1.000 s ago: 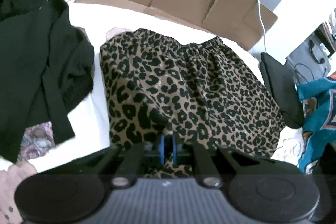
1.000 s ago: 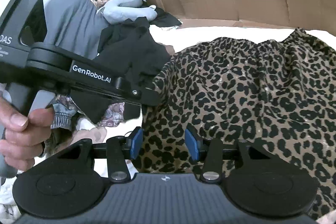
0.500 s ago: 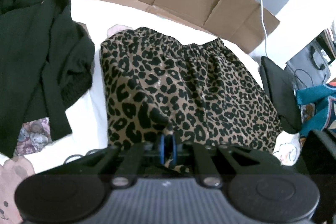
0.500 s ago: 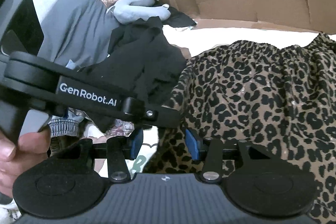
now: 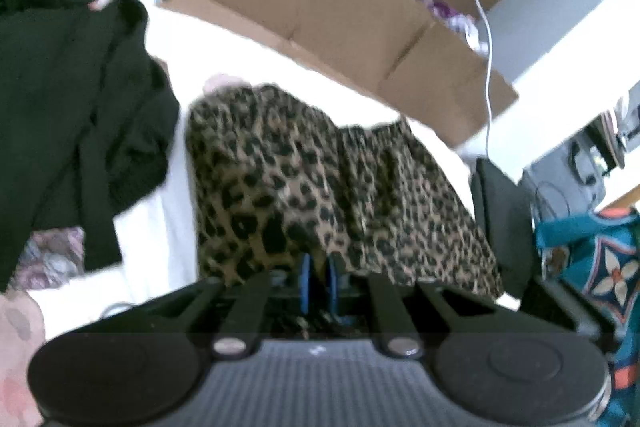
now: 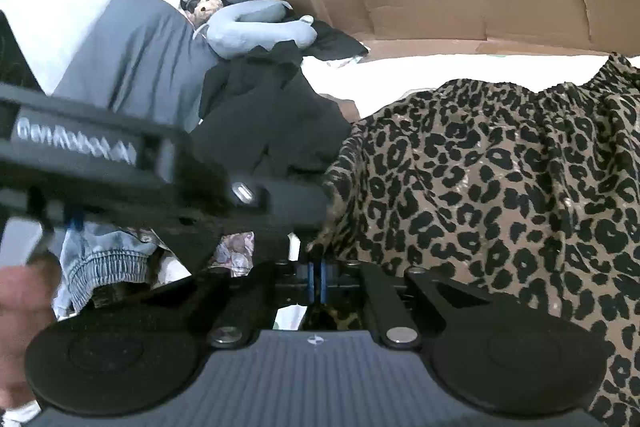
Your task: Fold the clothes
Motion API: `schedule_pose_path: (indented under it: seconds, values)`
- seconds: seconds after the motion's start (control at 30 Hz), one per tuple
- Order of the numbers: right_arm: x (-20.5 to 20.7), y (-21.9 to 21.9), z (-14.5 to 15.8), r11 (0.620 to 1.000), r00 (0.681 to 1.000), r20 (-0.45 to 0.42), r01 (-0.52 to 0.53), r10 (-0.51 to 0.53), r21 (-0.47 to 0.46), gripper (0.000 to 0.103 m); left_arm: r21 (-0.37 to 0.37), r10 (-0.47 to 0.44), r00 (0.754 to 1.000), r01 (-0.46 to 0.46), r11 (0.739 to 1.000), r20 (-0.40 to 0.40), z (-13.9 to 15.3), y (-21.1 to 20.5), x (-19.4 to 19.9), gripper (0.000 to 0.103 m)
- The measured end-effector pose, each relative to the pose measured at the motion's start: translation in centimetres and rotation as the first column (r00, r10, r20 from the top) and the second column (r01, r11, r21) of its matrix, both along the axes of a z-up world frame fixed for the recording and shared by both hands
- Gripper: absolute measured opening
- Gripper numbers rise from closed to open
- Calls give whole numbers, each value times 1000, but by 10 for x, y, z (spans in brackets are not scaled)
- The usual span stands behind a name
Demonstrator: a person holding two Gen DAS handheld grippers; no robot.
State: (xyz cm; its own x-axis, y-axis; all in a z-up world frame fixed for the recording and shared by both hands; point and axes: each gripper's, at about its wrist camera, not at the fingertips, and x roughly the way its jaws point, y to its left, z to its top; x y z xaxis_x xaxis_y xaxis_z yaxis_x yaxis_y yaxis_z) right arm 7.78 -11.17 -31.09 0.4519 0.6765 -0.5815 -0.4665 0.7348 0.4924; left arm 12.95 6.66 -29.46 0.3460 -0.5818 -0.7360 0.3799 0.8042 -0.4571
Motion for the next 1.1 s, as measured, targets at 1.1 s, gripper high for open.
schedule_pose_path:
  seconds: [1.1]
  values:
    - [25, -209, 45, 882, 880, -82, 471, -468, 20, 0, 209, -70, 996, 78, 975, -47, -45, -13, 2, 15]
